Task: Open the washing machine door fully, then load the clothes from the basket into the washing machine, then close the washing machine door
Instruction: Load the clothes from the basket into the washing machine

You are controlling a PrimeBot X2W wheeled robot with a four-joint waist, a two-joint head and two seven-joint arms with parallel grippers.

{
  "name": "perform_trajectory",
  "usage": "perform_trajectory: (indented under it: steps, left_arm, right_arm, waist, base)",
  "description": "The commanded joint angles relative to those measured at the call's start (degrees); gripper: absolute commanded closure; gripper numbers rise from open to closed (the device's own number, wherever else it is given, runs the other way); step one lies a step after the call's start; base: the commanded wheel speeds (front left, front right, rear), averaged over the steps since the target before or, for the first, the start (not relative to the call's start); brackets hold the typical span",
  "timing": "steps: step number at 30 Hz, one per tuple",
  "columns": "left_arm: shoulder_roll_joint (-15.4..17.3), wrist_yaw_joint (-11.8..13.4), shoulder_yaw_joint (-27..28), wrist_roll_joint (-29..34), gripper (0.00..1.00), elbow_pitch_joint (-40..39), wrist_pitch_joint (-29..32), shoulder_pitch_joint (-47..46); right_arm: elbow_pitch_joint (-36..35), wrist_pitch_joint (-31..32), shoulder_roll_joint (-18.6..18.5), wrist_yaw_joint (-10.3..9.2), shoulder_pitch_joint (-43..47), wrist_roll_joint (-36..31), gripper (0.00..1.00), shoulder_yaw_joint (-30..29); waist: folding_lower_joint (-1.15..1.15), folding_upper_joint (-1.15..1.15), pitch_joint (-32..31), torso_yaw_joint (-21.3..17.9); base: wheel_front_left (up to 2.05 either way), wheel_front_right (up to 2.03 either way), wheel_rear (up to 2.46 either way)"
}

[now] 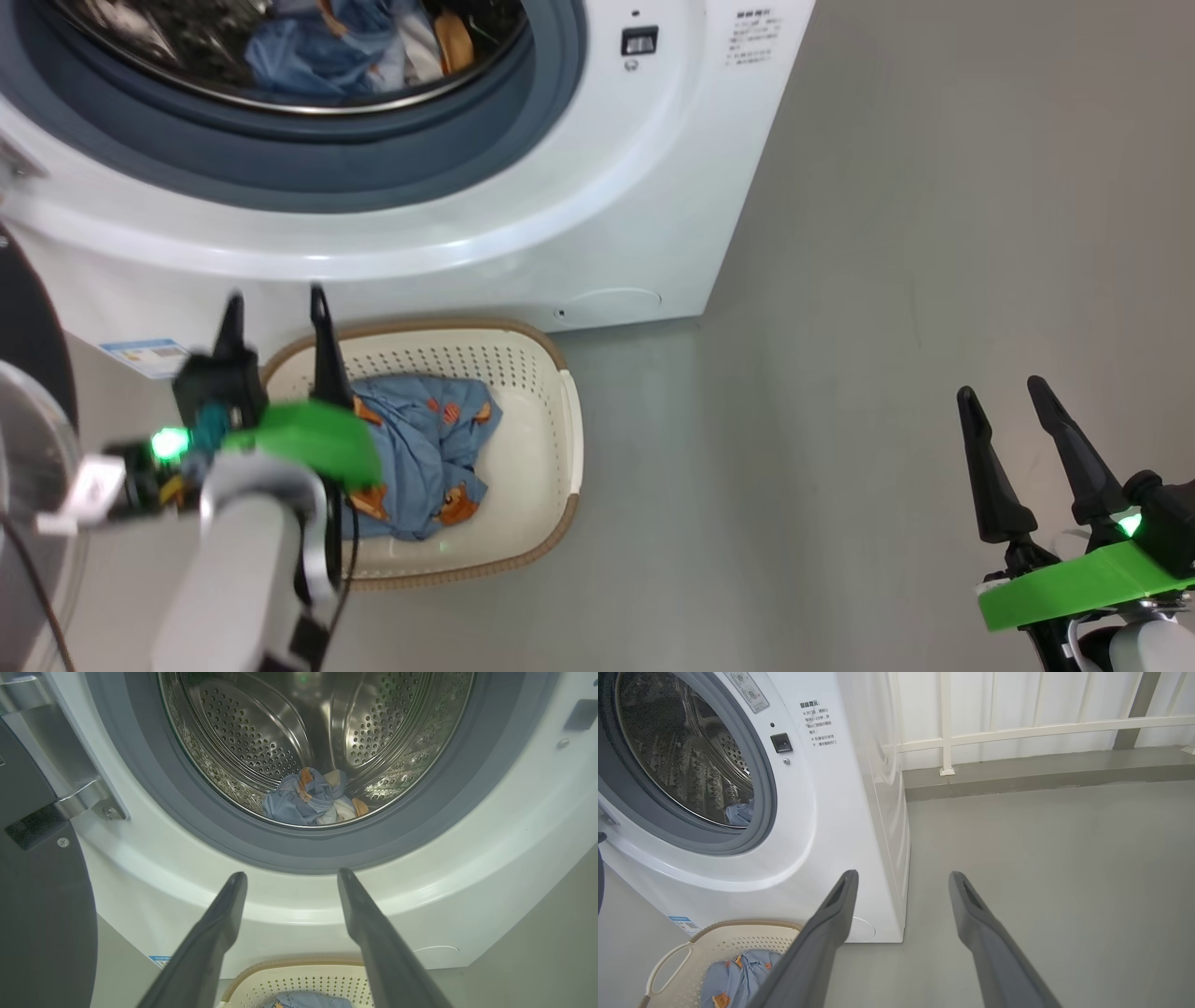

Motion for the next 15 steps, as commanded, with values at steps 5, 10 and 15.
perform_trajectory:
  steps: [5, 10, 15]
  left_arm:
    - [0.84, 0.52, 3.09, -0.02, 0.00, -8.99, -0.37, 9.15]
    - [0.28, 1.08, 4.12, 2.24, 0.00, -14.11, -0.37, 16.83]
    - [-0.25, 0.93, 4.35, 2.67, 0.00, -15.33, -0.37, 19.09]
  right_arm:
    - [-1.45, -0.27, -0.91, 0.09, 1.18, -1.22, 0.00, 1.22]
    - [-1.42, -0.27, -1.03, 0.09, 1.93, -2.02, 0.00, 1.58]
    - [-1.37, -0.27, -1.38, 0.09, 2.14, -2.48, 0.00, 2.37]
  waist:
    - [0.00, 0.00, -3.17, 1.00]
    - [0.00, 0.00, -5.25, 1.72]
    - [0.00, 0.00, -6.37, 2.02]
  base:
    - [0.00, 0.00, 0.00]
    - [0.00, 0.00, 0.00]
    - [0.00, 0.00, 0.00]
